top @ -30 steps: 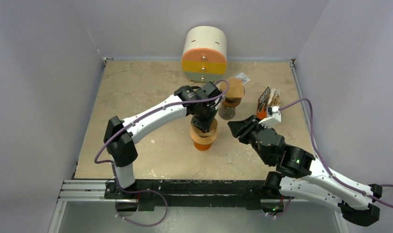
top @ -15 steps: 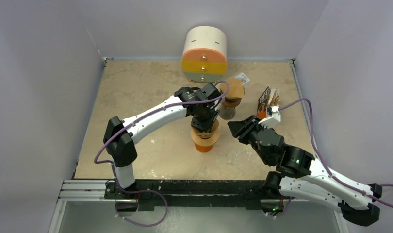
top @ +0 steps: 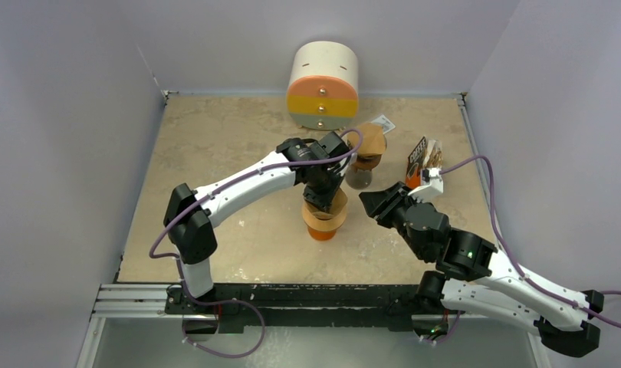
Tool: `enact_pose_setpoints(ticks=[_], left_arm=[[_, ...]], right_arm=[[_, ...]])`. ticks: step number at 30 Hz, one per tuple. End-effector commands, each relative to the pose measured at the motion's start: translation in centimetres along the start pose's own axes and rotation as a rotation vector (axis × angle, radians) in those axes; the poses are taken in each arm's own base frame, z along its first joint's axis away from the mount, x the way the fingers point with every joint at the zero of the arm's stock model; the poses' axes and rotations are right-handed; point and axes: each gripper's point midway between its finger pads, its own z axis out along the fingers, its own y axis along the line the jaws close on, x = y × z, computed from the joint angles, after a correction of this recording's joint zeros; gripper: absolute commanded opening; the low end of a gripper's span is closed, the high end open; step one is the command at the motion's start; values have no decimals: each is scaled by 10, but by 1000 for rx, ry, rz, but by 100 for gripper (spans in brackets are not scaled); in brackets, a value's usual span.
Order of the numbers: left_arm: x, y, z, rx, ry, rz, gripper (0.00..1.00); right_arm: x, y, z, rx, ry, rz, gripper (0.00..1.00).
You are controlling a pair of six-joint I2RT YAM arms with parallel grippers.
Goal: Place the coffee filter in the dripper
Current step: Place the coffee filter in the coffee dripper, then reset both arms
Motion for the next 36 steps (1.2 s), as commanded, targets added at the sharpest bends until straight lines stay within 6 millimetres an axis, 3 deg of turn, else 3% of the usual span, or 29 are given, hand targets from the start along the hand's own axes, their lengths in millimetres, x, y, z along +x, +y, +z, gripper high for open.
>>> enact_pose_setpoints(ticks=[1,23,36], left_arm=[[-2,-12,-7,42,-12,16,0],[-14,-23,-52,77,-89,60,1],[-30,-34,-116,158,-214,146,9]], right_arm=[[-3,-2,1,10,-17,19,40],[-14,0,-1,22,-47,-11,40],[-39,-5,-5,102,-104,-202,40]])
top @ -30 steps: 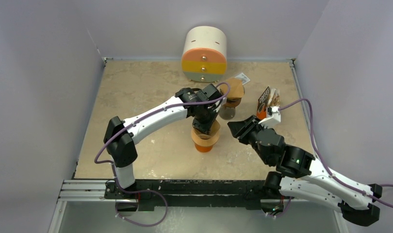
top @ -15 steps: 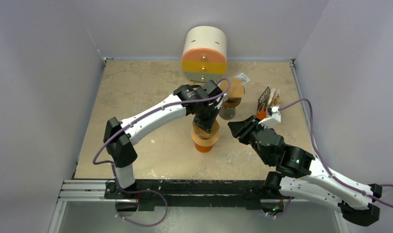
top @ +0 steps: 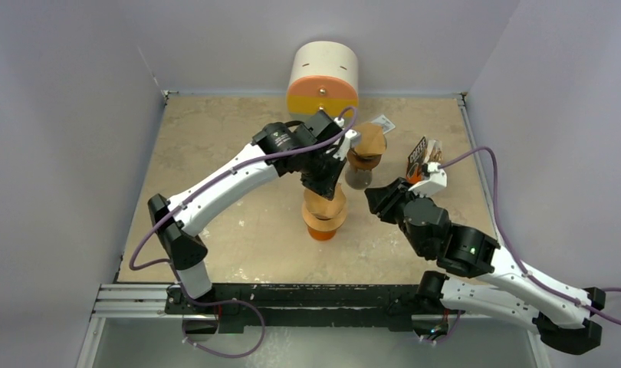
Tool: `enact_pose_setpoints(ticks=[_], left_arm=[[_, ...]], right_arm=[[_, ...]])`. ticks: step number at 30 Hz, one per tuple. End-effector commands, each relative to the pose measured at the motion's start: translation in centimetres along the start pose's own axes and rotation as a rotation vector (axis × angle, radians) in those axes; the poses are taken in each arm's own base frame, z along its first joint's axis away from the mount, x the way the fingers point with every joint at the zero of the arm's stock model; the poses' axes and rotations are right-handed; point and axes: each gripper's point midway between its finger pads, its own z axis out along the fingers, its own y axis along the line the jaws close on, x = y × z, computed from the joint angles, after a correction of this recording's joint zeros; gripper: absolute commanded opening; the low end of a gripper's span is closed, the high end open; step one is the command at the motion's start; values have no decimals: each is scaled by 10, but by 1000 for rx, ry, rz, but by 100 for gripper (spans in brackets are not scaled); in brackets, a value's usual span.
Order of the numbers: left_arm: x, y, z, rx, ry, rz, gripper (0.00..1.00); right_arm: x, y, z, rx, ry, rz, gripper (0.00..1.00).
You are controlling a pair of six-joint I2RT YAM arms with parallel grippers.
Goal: Place the coffee filter in the dripper
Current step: Reset both arms
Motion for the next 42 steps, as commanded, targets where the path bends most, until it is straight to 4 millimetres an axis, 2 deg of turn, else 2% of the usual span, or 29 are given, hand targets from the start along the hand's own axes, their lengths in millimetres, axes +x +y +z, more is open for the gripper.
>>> enact_pose_setpoints(ticks=[1,4,8,15,17,18,21,22,26,34,42], left_arm=[[-16,-11,-46,89,-111,52,10],[-25,-3,-63,95,-169,49,16],[-34,21,-81,73,-243,27,25],[-38,69,-113,-89,-446,10,55],[-34,80,-121,-147,-488,22,59],[-32,88,-123,-188,-504,21,61],[-20,104,-129,-266,-544,28,75],[-16,110,-130,-295,-558,25,77],[8,132,-130,-392,-585,27,82],[40,151,-124,-459,-605,67,85],[53,164,-114,-500,-654,79,86]], right_arm=[[-26,-6,-4,58,-76,-89,40],[-33,-12,-4,94,-93,-165,41],[-46,-19,-6,142,-130,-276,42],[-55,-34,-6,212,-146,-499,46],[-52,-38,-4,223,-129,-564,51],[-50,-39,-3,227,-118,-591,58],[-42,-48,-1,245,-98,-629,84],[-39,-51,0,252,-96,-631,89],[-30,-69,0,300,-91,-613,98],[-8,-98,-9,376,-20,-525,99],[-1,-130,-25,546,8,-456,99]])
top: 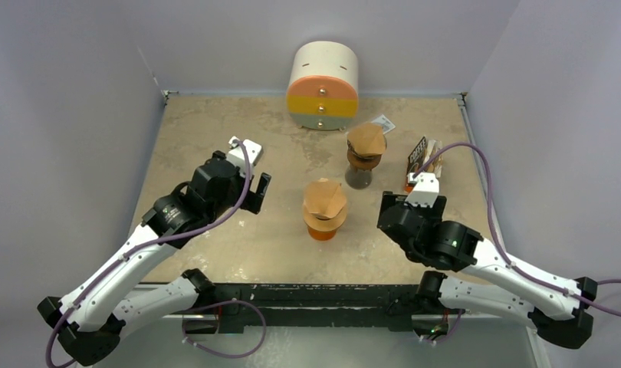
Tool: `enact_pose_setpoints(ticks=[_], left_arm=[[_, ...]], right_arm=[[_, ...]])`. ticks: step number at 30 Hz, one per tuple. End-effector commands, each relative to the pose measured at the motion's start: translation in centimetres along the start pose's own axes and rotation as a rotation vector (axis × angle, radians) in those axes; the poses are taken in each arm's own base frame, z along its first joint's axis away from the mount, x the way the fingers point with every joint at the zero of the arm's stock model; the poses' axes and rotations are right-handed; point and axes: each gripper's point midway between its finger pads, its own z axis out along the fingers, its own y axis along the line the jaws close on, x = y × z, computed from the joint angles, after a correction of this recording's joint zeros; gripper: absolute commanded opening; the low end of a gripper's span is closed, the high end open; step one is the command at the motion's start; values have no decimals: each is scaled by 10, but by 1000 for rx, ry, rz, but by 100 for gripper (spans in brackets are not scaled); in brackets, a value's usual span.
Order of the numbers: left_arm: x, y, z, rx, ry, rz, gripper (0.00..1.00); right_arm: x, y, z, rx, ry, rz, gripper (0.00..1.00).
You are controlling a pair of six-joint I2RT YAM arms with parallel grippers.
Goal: Place the coffee filter in the dripper
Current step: Reset both arms
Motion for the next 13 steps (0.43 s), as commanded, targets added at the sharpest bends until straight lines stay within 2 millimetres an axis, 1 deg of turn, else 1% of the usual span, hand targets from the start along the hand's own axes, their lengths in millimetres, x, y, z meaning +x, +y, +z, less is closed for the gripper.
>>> enact_pose_setpoints(ticks=[1,4,6,10,13], left_arm=[[-11,6,3,-30,-97,-7,86],[-4,2,7,-15,-99,-39,86],[0,-3,10,3,-96,-52,86],[3,-7,12,20,-81,-65,86],[5,-9,17,24,-69,-62,86]], right_arm=[[6,-25,-3,132,16,86,99],[12,-25,0,157,21,111,99],[14,-24,3,173,21,100,99],[22,-24,6,196,40,70,99],[18,-23,7,205,27,62,99]])
